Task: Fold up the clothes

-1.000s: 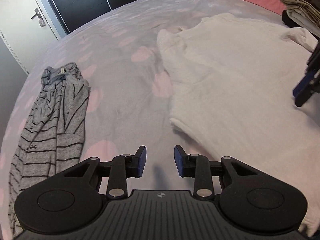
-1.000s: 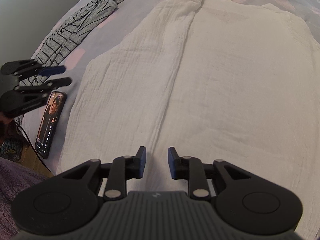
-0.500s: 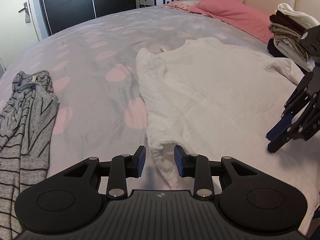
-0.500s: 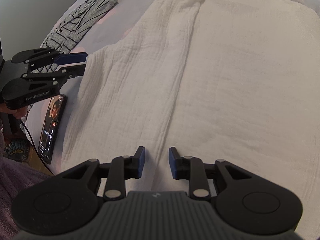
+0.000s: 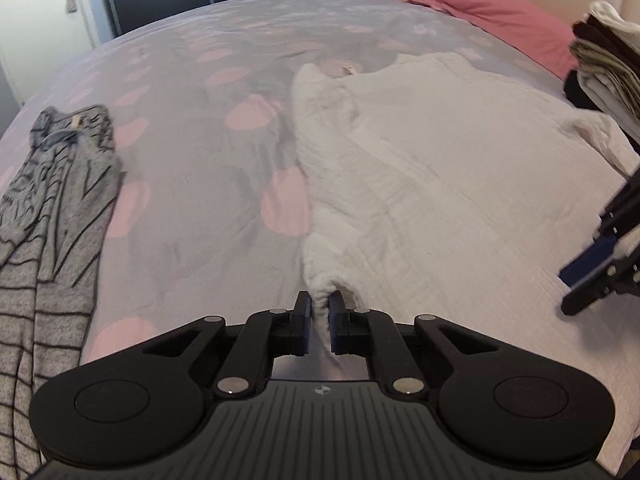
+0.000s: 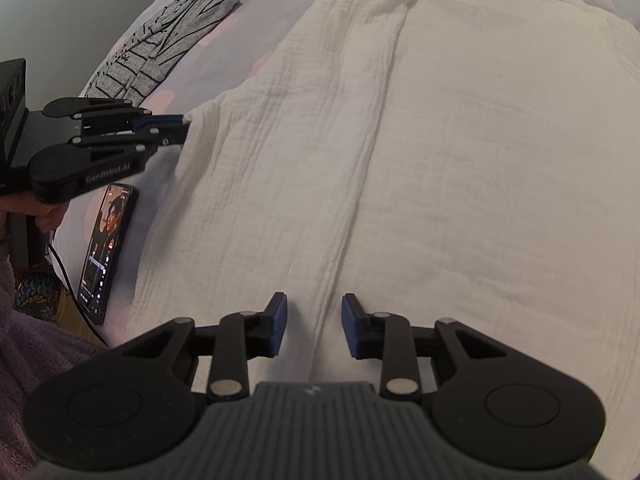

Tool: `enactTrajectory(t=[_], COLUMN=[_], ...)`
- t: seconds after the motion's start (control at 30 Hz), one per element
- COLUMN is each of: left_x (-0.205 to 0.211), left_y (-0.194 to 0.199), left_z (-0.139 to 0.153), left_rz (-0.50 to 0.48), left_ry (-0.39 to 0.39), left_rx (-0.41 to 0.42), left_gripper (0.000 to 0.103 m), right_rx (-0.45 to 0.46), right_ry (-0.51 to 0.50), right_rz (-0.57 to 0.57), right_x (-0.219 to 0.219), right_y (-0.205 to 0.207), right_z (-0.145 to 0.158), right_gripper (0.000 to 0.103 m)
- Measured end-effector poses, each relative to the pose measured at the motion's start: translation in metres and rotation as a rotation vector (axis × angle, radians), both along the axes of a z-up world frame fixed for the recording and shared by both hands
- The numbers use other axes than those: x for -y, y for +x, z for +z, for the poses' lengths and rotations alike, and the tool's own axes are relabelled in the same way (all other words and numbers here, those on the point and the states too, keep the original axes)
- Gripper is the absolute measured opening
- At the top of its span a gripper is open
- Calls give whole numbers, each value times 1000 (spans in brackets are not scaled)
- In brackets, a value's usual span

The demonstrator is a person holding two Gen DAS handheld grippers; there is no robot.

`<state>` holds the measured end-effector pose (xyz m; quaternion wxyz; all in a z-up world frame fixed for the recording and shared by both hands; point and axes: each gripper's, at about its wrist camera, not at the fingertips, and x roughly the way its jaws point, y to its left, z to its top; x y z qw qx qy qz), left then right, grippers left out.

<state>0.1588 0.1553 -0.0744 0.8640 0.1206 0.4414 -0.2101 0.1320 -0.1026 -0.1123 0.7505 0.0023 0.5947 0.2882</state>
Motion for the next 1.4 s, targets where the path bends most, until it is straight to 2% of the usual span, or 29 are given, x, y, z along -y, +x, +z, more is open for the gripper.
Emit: enactTrajectory(t=[0.07, 0.1, 0.23, 0.33, 0.43, 0.5, 0.53, 0.57, 0.7, 0.73, 0.77, 0.93, 1.03, 1.17, 1.4], left_x=[-8, -12, -13, -11, -13, -15, -16, -18, -28, -28, -27, -8, 6, 22, 25], left_y=[3, 5, 8, 8, 5, -1, -5, -8, -25, -31, -37, -71, -90, -124, -181], left_z=[-1, -3, -13, -11, -5, 0, 3, 6, 24, 30, 35, 57, 62, 55, 21], left_rz=[39, 58, 91, 89, 96, 106, 118, 134, 213, 218, 215, 175, 136, 67, 92], left_ry=[9, 13, 51, 68, 73, 86, 95, 96, 48, 34, 21, -48, -109, -155, -151], left_rx=[-2, -9, -21, -23, -40, -38, -34, -34, -5, 6, 14, 37, -30, -120, -281], left_gripper=[6, 6, 5, 6, 10, 13, 13, 13, 14, 15, 15, 22, 22, 22, 22], right_rx=[-16, -19, -5, -24, -18, 2, 14, 31, 81, 94, 113, 173, 163, 67, -56], right_ry=[13, 15, -34, -23, -25, -32, -38, -40, -15, -9, -15, -6, 25, 100, 124], right_rz=[12, 20, 41, 29, 44, 59, 67, 75, 87, 85, 79, 73, 61, 67, 133], right_x=[0, 0, 0, 2, 2, 2, 2, 2, 9, 11, 12, 23, 31, 40, 47], right_y=[0, -1, -4, -2, -5, -10, -12, -14, -23, -25, -27, -42, -53, -77, -138], right_z=[1, 1, 1, 0, 3, 7, 9, 12, 22, 24, 26, 36, 40, 32, 10], right_gripper=[11, 4, 2, 3, 9, 21, 35, 38, 39, 43, 45, 46, 46, 46, 46])
